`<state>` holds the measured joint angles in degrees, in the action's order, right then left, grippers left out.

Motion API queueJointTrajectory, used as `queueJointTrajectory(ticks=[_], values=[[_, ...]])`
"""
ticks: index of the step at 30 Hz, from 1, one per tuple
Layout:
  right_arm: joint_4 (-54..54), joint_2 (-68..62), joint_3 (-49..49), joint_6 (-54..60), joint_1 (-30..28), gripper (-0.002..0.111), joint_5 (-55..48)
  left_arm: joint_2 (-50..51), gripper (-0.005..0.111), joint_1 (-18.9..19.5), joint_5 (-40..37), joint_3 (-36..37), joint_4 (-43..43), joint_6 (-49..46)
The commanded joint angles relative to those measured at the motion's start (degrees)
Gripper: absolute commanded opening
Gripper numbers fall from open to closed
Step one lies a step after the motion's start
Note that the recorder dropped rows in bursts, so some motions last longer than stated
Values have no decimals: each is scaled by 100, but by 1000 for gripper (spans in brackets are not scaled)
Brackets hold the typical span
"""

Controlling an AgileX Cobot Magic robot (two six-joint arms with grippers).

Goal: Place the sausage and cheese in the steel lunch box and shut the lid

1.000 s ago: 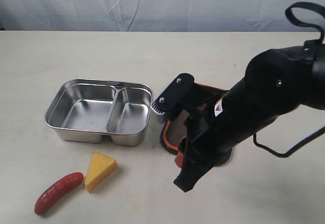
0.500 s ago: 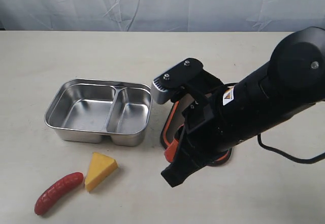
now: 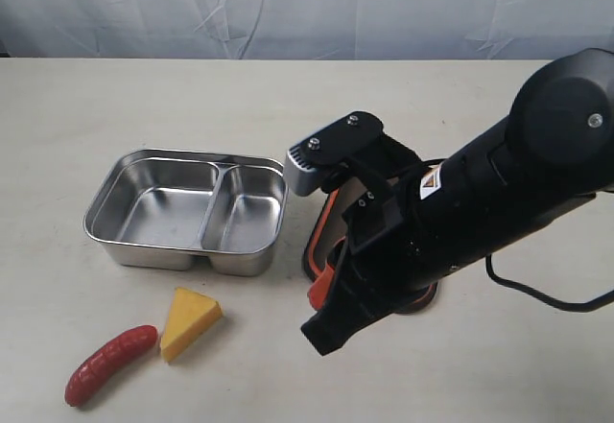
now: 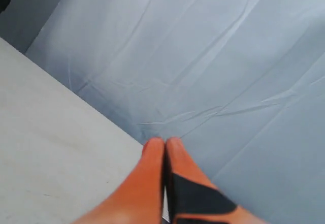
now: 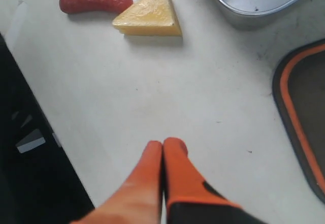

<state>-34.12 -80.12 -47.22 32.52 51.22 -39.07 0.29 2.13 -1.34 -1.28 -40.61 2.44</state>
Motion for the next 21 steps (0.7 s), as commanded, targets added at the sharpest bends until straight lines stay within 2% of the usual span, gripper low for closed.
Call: queueJointTrajectory(ticks=[1,6,9,12,15,19,21], values=[[14,49,7,44,20,-1,49,469,0,1,-1449,-1096,838,-244],[113,49,7,44,20,-1,144,2306,0,1,-3141,-2724,752,-2085],[113,49,7,44,20,-1,131,3613,0,1,-4533,-3837,793,-3160],[113,49,7,44,20,-1,87,4890,0,1,-5995,-4546,1126,-3507],[113,49,7,44,20,-1,87,5958,0,1,-6670,-4722,1385,-3434],[113,49,7,44,20,-1,69,6843,0,-13,-6743,-4425,1383,-3422],[113,49,7,44,20,-1,51,7084,0,-169,-6651,-4184,1383,-3422]])
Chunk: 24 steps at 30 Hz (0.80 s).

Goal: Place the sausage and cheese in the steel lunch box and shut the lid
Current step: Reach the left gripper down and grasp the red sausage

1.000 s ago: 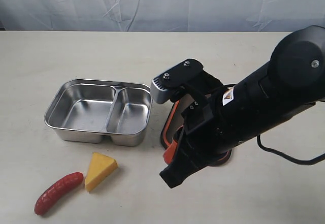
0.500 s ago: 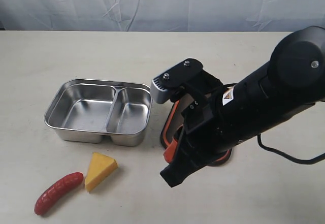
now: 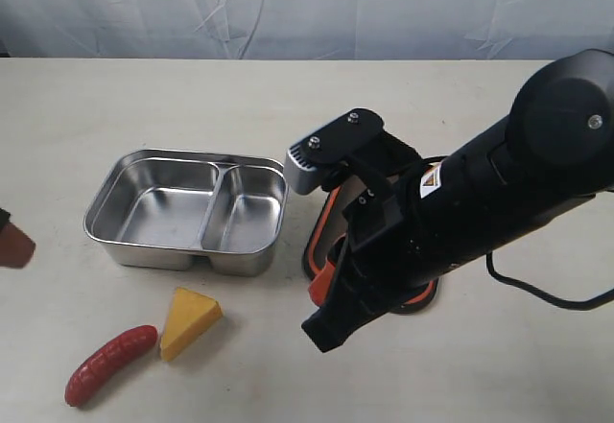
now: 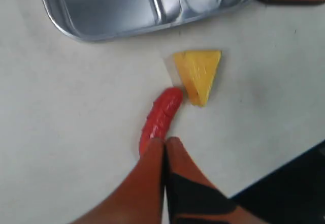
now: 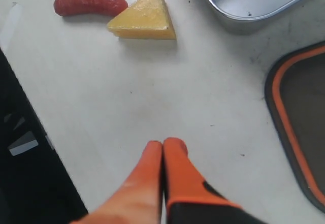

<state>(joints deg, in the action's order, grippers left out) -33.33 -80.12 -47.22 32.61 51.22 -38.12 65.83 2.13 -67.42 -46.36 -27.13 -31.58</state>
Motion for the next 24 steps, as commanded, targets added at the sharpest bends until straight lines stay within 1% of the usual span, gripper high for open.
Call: queueJointTrajectory(ticks=[1,4,6,8,10,11,12,13,14,15,16,17,19,21,24], values=[[35,49,7,35,20,-1,-44,623,0,-286,88,448,34,-49],[80,49,7,35,20,-1,-42,767,0,-588,435,721,-226,-49],[124,49,7,35,20,-1,-71,791,0,-702,464,822,-663,-49],[150,49,7,35,20,-1,-78,791,2,-702,443,822,-771,-49],[190,49,7,35,20,-1,-82,791,8,-702,427,822,-663,-49],[205,49,7,35,20,-1,-82,791,14,-702,380,822,-621,-49],[207,49,7,35,20,-1,-93,791,27,-702,270,822,-594,-62],[207,49,7,35,20,-1,-93,791,36,-702,256,822,-580,-74],[207,49,7,35,20,-1,-93,791,50,-702,350,822,-571,-257],[207,49,7,35,20,-1,-93,791,55,-702,425,822,-543,-372],[207,49,7,35,20,-1,-93,791,59,-765,621,822,-411,-692],[207,49,7,35,20,-1,-80,791,59,-834,704,822,-268,-802],[207,49,7,35,20,-1,-70,881,59,-1118,808,822,148,-790],[215,49,7,35,20,-1,-57,1115,59,-1527,991,822,578,-589],[215,49,7,35,20,-1,-73,1536,59,-1837,1307,822,637,-578]])
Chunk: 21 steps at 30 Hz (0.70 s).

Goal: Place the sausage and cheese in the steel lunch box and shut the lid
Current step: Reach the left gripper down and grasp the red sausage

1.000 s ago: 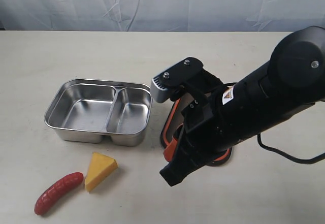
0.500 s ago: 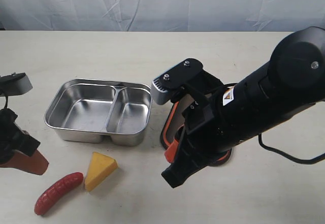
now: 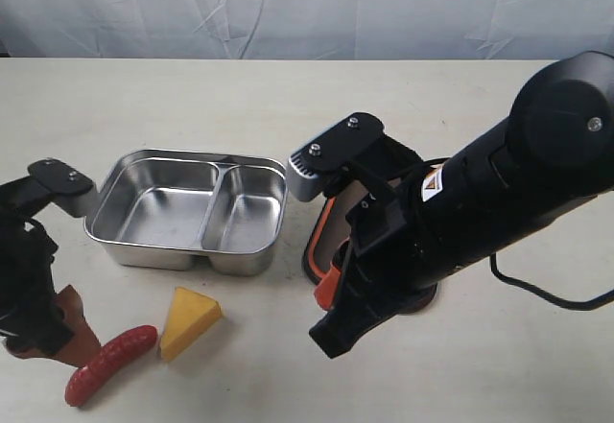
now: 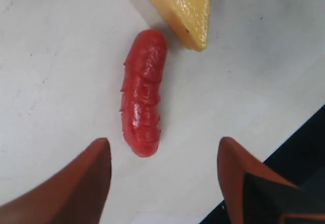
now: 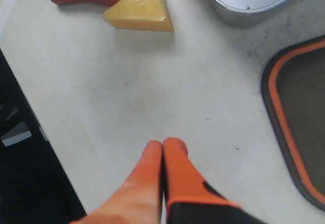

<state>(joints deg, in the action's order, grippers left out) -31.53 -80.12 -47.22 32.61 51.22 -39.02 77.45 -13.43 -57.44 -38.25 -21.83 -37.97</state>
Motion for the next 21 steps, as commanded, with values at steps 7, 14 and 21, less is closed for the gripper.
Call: queueJointTrajectory(ticks=[7,14,21], values=[[36,49,7,35,20,-1,-28,1434,59,-618,706,11,235,74],[36,49,7,35,20,-1,-28,1895,57,-618,1023,11,264,202],[74,49,7,35,20,-1,-17,2010,11,-618,882,11,338,340]])
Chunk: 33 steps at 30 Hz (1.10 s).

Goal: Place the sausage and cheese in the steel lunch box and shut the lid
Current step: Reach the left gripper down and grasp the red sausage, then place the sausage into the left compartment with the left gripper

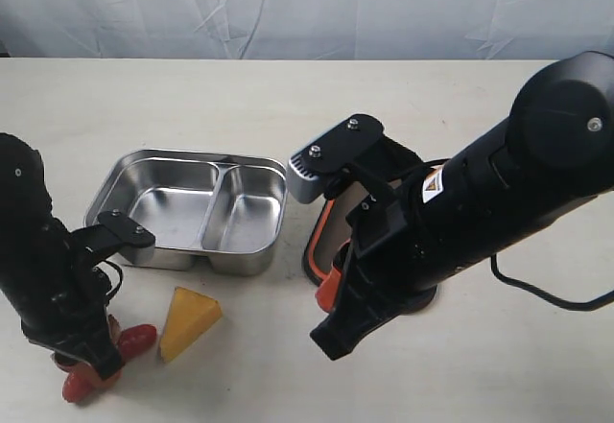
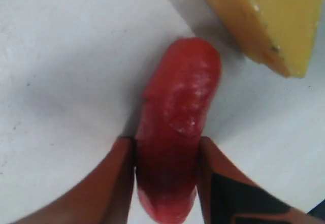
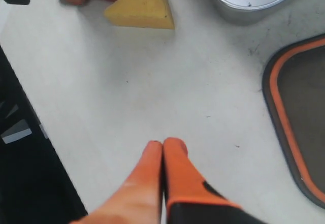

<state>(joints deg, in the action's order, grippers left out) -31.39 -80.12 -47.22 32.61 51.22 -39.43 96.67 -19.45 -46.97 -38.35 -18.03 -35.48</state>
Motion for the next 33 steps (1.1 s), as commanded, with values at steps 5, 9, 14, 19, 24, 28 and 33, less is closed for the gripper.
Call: queueJointTrajectory(ticks=[5,9,14,19,24,28,33], values=[[96,49,7,35,20,-1,24,66,0,-16,-916,-41,76,80],[124,49,7,35,20,-1,3,-143,0,-16,-1480,-261,105,94],[135,49,7,35,20,-1,3,-757,0,-16,-1832,-699,228,156],[135,49,7,35,20,-1,3,-1258,0,-16,-1190,-1305,966,897],[148,49,7,35,20,-1,25,-890,0,-16,333,-1914,1266,1265],[148,49,7,23,20,-1,-12,-115,2,-16,457,-2286,1175,1265],[148,49,7,14,20,-1,-88,297,52,-16,468,-2492,1020,1265]])
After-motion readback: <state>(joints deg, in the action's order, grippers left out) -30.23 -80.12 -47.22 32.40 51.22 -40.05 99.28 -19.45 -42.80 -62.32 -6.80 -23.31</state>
